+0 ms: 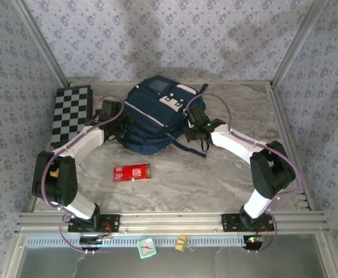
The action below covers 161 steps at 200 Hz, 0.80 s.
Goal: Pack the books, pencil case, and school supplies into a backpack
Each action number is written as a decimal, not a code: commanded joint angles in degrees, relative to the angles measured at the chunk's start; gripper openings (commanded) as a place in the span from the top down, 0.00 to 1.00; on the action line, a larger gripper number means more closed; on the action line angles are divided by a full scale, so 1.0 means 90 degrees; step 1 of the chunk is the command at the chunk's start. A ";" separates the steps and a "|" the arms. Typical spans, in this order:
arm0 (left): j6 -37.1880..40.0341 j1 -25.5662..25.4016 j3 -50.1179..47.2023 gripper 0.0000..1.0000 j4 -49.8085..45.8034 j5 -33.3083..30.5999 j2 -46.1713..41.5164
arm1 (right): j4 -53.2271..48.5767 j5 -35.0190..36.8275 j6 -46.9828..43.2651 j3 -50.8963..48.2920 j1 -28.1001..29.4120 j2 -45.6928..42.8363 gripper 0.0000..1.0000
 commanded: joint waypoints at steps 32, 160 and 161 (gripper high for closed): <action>0.0581 0.0293 0.0203 1.00 -0.0122 0.0314 -0.0221 | 0.0648 -0.1501 -0.0626 0.0362 0.0095 0.0128 1.00; 0.0528 0.0322 0.0456 1.00 -0.0147 0.0391 -0.0089 | 0.0503 -0.3625 -0.1343 0.1205 0.0432 0.1398 0.45; 0.0528 0.0322 0.0457 1.00 -0.0148 0.0388 -0.0084 | 0.0502 -0.3613 -0.1339 0.1205 0.0439 0.1400 0.45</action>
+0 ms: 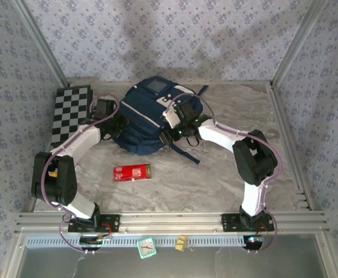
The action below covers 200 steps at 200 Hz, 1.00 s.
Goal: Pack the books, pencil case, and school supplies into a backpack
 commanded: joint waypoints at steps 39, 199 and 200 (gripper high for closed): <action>0.0113 0.0060 0.0396 1.00 0.0051 0.0039 -0.0081 | -0.0168 0.0375 -0.0206 0.0267 0.0095 0.0159 0.71; 0.1033 0.0535 0.0552 1.00 -0.0966 -0.0095 -0.0595 | -0.0715 0.3588 0.0590 -0.0089 -0.0566 -0.0494 1.00; 0.1033 0.0551 0.0537 1.00 -0.0963 -0.0088 -0.0591 | -0.0716 0.3600 0.0593 -0.0085 -0.0566 -0.0496 1.00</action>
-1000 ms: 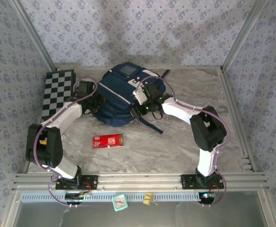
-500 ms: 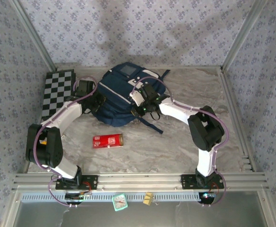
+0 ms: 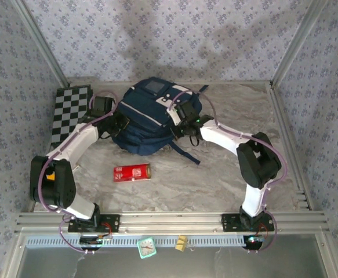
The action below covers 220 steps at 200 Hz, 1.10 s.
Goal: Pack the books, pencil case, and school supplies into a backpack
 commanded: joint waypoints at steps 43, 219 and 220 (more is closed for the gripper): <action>0.0879 0.1077 0.0475 1.00 -0.0154 0.0292 0.0010 | -0.0566 0.1837 0.0376 -0.0848 0.0146 -0.0829 1.00; 0.2100 0.1184 0.0653 0.56 -0.0715 0.0354 0.0045 | -0.1305 -0.0739 0.2829 -0.0042 0.0026 -0.1070 0.46; 0.2099 0.1170 0.0641 0.56 -0.0713 0.0348 0.0026 | -0.1303 -0.0761 0.2850 -0.0020 0.0025 -0.1049 0.46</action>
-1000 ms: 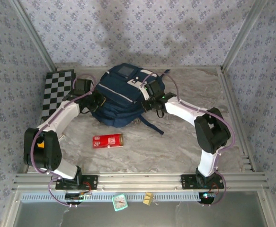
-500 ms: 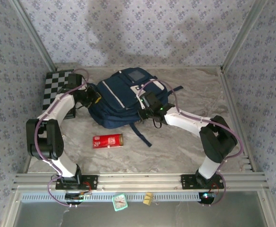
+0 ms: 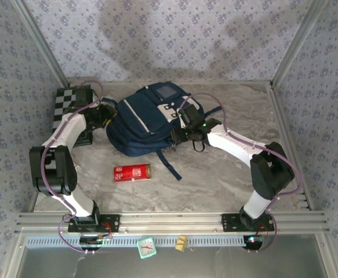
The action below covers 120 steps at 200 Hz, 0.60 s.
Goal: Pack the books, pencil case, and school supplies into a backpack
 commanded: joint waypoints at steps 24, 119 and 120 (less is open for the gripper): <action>-0.0028 -0.0587 -0.0640 0.56 -0.0086 -0.0460 -0.1073 | -0.0558 -0.0960 0.1064 0.1027 -0.0213 0.0457 0.44; -0.1085 -0.1946 -0.1913 0.55 0.0714 -0.1511 -0.1822 | -0.0822 -0.1429 0.1257 0.3101 -0.0137 0.2253 0.47; -0.1090 -0.1942 -0.1919 0.55 0.0735 -0.1509 -0.1813 | -0.0826 -0.1427 0.1254 0.3114 -0.0141 0.2270 0.47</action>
